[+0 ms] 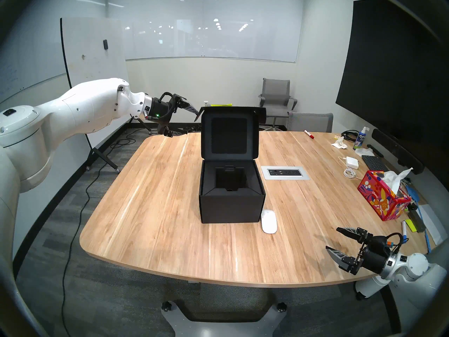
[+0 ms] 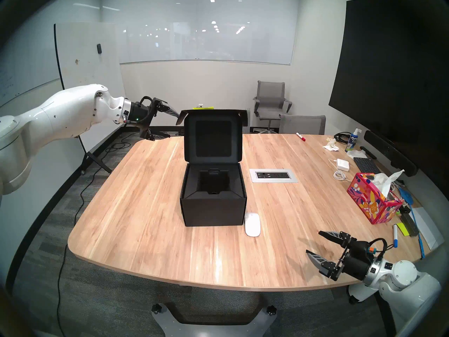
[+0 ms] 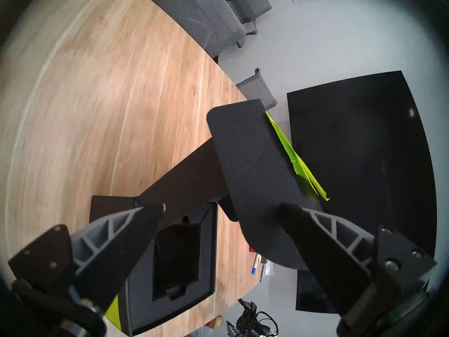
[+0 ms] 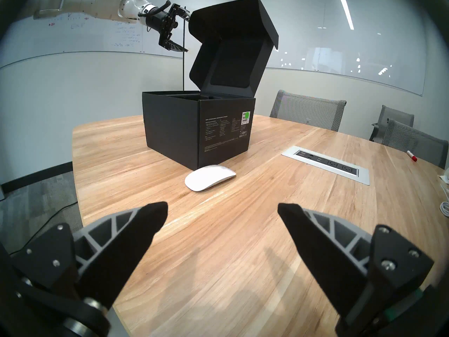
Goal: Open the box and place the mouse inside
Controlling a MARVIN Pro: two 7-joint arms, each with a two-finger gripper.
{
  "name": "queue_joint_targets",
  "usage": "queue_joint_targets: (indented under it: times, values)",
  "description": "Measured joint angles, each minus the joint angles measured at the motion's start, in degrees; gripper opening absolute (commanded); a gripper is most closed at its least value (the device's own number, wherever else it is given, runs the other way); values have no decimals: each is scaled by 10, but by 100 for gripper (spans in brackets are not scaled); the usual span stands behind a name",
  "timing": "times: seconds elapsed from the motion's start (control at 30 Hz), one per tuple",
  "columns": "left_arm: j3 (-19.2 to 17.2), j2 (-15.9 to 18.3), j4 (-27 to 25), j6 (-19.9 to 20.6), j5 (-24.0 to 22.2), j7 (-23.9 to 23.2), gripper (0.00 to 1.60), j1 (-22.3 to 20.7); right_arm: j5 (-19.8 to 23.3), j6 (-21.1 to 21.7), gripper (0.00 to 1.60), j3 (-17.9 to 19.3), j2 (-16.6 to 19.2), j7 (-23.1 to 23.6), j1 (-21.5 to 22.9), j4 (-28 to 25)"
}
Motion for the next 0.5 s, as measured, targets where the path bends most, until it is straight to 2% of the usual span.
queue_joint_targets:
  times: [0.2,0.5]
  values:
    - [-20,5,4,0,0,16,160,8,0,0,160,0,0,0,0,0]
    - [-51,-12,55,0,0,44,160,27,0,0,160,0,0,0,0,0]
